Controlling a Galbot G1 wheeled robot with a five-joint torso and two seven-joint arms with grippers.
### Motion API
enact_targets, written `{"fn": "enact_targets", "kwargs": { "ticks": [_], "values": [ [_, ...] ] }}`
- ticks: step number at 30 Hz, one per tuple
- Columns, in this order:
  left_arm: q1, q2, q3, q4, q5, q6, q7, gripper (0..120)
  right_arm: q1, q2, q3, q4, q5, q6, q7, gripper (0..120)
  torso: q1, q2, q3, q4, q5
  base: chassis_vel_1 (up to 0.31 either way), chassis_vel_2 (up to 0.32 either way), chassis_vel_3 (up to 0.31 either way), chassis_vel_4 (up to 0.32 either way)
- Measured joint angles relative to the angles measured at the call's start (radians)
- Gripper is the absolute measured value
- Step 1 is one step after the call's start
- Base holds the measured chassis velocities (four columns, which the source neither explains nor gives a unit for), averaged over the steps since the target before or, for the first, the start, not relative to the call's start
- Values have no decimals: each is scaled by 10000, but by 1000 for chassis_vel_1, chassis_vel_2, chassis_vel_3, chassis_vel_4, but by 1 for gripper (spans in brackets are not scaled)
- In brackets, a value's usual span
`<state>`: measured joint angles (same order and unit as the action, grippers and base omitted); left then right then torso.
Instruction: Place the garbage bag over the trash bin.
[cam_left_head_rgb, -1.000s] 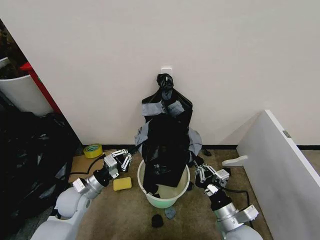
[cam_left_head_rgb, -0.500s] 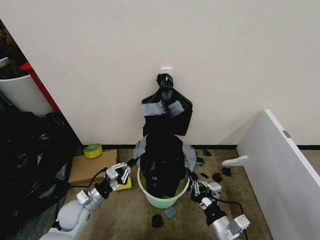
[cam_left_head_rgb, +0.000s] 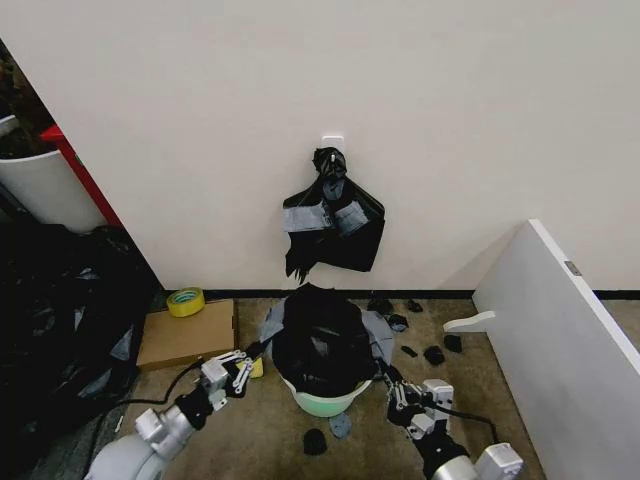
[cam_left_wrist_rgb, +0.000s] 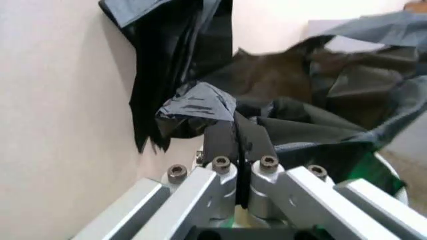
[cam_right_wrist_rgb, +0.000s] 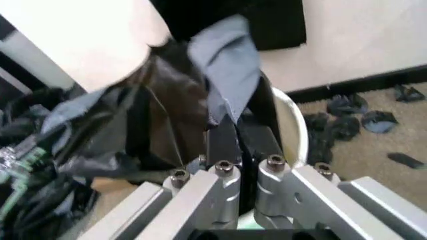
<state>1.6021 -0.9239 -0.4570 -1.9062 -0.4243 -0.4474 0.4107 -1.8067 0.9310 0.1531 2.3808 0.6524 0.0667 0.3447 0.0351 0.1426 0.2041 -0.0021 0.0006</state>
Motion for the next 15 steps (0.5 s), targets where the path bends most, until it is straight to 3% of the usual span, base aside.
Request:
{"fn": "enact_targets", "kwargs": {
  "ticks": [5, 15],
  "values": [
    [563, 480, -116, -170, 630, 60, -351, 0, -49, -201, -89, -110, -232, -400, 277, 0, 0, 0, 0, -5, -2, 0, 0, 0, 0],
    [80, -355, 431, 1115, 1694, -393, -520, 0, 570, 450, -492, -2490, -2083, 448, -1100, 0, 0, -1, 0, -5, -2, 0, 0, 0, 0]
  ]
}}
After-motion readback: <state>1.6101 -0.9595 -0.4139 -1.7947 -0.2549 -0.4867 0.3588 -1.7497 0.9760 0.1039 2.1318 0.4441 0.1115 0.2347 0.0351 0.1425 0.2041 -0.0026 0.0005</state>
